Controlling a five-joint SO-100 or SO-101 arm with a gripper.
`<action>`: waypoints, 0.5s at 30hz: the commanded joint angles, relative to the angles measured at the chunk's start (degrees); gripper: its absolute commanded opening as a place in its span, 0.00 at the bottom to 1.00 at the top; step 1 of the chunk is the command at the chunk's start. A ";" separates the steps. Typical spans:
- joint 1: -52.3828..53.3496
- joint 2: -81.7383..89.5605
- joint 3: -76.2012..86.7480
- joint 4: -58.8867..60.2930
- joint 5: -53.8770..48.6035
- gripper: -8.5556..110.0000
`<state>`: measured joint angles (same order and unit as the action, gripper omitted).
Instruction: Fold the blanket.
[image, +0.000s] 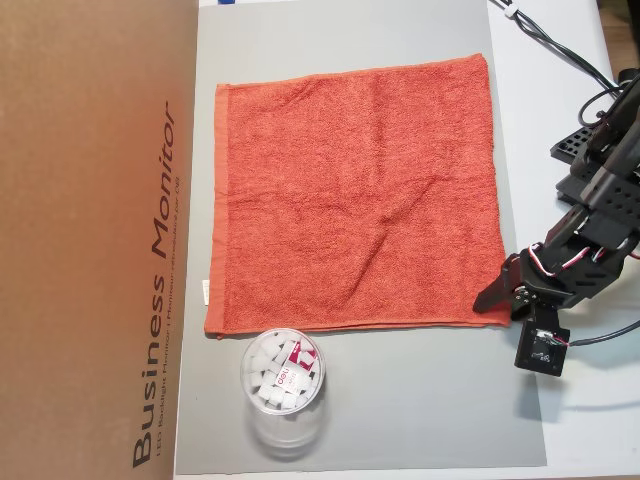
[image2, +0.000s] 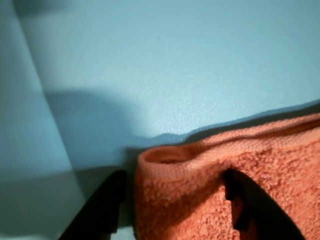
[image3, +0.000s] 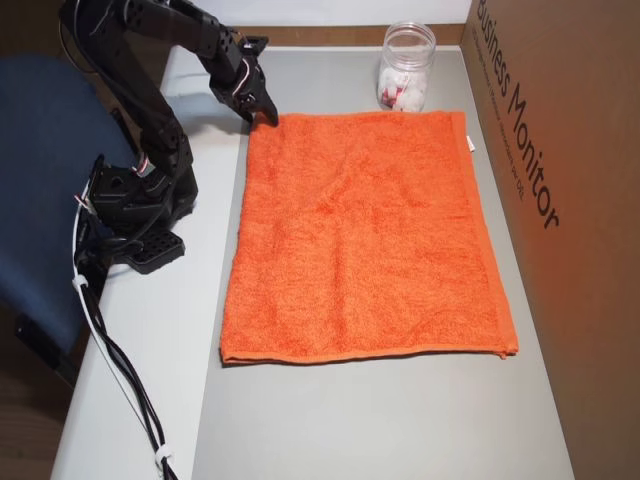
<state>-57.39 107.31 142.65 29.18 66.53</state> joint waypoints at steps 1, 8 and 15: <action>-0.35 -0.09 -1.93 -0.79 -0.09 0.24; -0.35 -0.09 -1.23 -0.35 -0.09 0.24; -0.26 -0.09 -1.05 0.09 -0.09 0.21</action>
<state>-57.39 107.31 142.65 29.18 66.53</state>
